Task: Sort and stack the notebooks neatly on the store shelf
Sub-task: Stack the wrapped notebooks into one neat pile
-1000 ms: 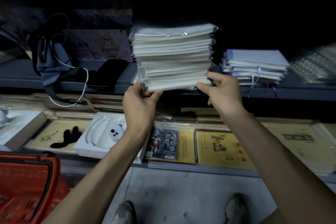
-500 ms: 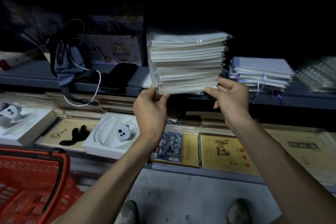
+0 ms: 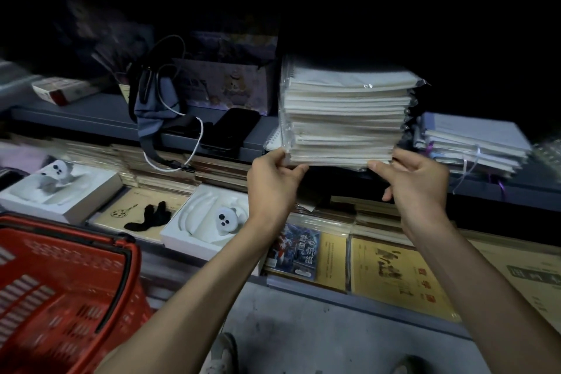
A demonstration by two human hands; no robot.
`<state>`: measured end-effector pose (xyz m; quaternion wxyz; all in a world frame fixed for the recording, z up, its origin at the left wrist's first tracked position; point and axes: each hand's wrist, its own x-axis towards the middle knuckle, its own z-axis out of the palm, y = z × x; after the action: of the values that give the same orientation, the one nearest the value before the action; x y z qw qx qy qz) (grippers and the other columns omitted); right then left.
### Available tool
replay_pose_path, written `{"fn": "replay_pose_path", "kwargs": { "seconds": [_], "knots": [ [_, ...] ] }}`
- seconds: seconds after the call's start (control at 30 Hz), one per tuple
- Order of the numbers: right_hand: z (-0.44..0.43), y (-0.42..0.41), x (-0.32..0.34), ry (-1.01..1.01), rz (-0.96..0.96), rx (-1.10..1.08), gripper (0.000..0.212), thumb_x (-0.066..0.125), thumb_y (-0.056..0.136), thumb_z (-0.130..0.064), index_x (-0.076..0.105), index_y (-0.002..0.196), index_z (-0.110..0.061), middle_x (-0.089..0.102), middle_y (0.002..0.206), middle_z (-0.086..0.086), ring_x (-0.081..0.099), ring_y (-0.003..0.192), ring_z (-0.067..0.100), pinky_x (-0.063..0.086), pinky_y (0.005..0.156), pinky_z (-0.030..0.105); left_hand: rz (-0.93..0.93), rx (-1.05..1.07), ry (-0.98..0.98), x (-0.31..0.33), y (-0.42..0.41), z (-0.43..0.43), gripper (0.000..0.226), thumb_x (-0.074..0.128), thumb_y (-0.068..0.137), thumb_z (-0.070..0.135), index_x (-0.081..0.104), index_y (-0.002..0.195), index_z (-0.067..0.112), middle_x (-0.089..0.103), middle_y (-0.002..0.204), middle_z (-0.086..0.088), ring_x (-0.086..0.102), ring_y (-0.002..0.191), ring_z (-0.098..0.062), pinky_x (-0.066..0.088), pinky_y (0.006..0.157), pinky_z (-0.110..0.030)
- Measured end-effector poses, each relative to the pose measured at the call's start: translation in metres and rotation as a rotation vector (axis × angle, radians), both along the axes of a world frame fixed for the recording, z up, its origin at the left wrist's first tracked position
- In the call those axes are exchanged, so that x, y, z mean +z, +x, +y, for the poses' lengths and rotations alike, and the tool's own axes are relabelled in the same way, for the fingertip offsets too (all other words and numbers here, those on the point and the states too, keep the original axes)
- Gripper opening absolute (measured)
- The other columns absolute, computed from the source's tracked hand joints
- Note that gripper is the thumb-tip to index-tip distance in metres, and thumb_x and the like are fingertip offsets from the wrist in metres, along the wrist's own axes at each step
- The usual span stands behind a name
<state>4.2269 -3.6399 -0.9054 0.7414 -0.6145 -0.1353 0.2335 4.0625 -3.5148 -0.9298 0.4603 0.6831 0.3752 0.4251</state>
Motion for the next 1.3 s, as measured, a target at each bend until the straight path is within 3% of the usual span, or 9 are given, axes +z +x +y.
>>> {"fn": "replay_pose_path", "kwargs": {
  "seconds": [0.17, 0.37, 0.47, 0.57, 0.7, 0.8, 0.9, 1.0, 1.3],
  "knots": [
    [0.0, -0.007, 0.006, -0.02, -0.017, 0.005, 0.064, 0.087, 0.081, -0.016, 0.061, 0.139, -0.008, 0.062, 0.141, 0.01, 0.066, 0.072, 0.039, 0.044, 0.042, 0.021, -0.003, -0.032, -0.007, 0.008, 0.0, 0.0, 0.049, 0.084, 0.087, 0.009, 0.048, 0.058, 0.026, 0.044, 0.042, 0.02, 0.041, 0.046, 0.005, 0.033, 0.056, -0.015],
    [0.0, -0.008, 0.016, -0.058, -0.112, -0.009, 0.068, 0.088, 0.08, -0.016, 0.06, 0.14, -0.006, 0.062, 0.14, 0.013, 0.055, 0.06, 0.017, 0.037, 0.038, 0.019, -0.102, -0.084, -0.03, 0.014, 0.002, 0.009, 0.023, 0.084, 0.086, 0.008, 0.069, 0.072, 0.016, 0.056, 0.05, 0.02, 0.051, 0.057, 0.011, 0.045, 0.071, -0.02],
    [0.004, -0.013, 0.02, -0.061, -0.164, -0.032, 0.068, 0.089, 0.078, -0.014, 0.061, 0.139, -0.004, 0.067, 0.131, 0.01, 0.051, 0.046, 0.006, 0.036, 0.037, 0.017, -0.08, -0.07, 0.026, 0.016, 0.001, 0.023, 0.014, 0.083, 0.087, 0.013, 0.072, 0.081, 0.005, 0.05, 0.052, 0.019, 0.043, 0.056, 0.003, 0.04, 0.064, -0.024],
    [0.012, -0.02, 0.019, -0.039, -0.181, -0.034, 0.065, 0.089, 0.078, -0.013, 0.062, 0.137, -0.004, 0.071, 0.12, 0.007, 0.045, 0.041, 0.005, 0.038, 0.041, 0.019, -0.025, -0.06, 0.081, 0.017, -0.004, 0.036, 0.039, 0.079, 0.091, 0.012, 0.053, 0.063, 0.02, 0.043, 0.048, 0.018, 0.036, 0.051, 0.004, 0.034, 0.058, -0.027],
    [0.02, -0.029, 0.015, -0.052, -0.216, -0.055, 0.064, 0.087, 0.08, -0.011, 0.061, 0.138, -0.002, 0.069, 0.096, -0.004, 0.038, 0.033, 0.003, 0.037, 0.039, 0.018, 0.044, -0.034, 0.168, 0.018, -0.011, 0.049, 0.046, 0.078, 0.093, 0.013, 0.046, 0.061, 0.022, 0.042, 0.07, 0.008, 0.041, 0.06, 0.001, 0.035, 0.062, -0.02],
    [0.026, -0.034, 0.013, -0.087, -0.248, -0.077, 0.066, 0.086, 0.082, -0.01, 0.058, 0.141, 0.0, 0.071, 0.119, 0.009, 0.04, 0.03, 0.0, 0.035, 0.036, 0.018, 0.096, -0.019, 0.243, 0.013, -0.015, 0.059, 0.049, 0.08, 0.091, 0.018, 0.042, 0.06, 0.019, 0.038, 0.079, 0.003, 0.042, 0.07, -0.01, 0.036, 0.063, -0.02],
    [0.027, -0.037, 0.007, -0.127, -0.298, -0.078, 0.069, 0.085, 0.083, -0.01, 0.056, 0.144, -0.004, 0.066, 0.135, 0.013, 0.061, 0.061, 0.002, 0.044, 0.045, 0.014, 0.139, -0.01, 0.257, 0.008, -0.017, 0.067, 0.051, 0.083, 0.088, 0.023, 0.042, 0.058, 0.03, 0.043, 0.08, 0.005, 0.046, 0.076, -0.019, 0.043, 0.073, -0.035],
    [0.023, -0.043, 0.003, -0.145, -0.369, -0.093, 0.069, 0.085, 0.082, -0.01, 0.056, 0.145, -0.007, 0.06, 0.144, 0.008, 0.061, 0.121, 0.009, 0.05, 0.091, 0.018, 0.161, -0.042, 0.225, 0.007, -0.02, 0.064, 0.045, 0.077, 0.093, 0.021, 0.047, 0.059, 0.024, 0.052, 0.055, 0.013, 0.046, 0.057, -0.002, 0.037, 0.061, -0.029],
    [0.03, -0.058, -0.01, -0.179, -0.49, -0.187, 0.066, 0.087, 0.081, -0.017, 0.06, 0.142, -0.011, 0.063, 0.141, 0.005, 0.058, 0.131, 0.012, 0.05, 0.109, 0.034, 0.09, 0.071, 0.127, 0.008, -0.014, 0.061, 0.021, 0.082, 0.088, 0.02, 0.07, 0.081, 0.005, 0.073, 0.076, -0.003, 0.069, 0.078, -0.018, 0.053, 0.074, -0.037]
  ]
}}
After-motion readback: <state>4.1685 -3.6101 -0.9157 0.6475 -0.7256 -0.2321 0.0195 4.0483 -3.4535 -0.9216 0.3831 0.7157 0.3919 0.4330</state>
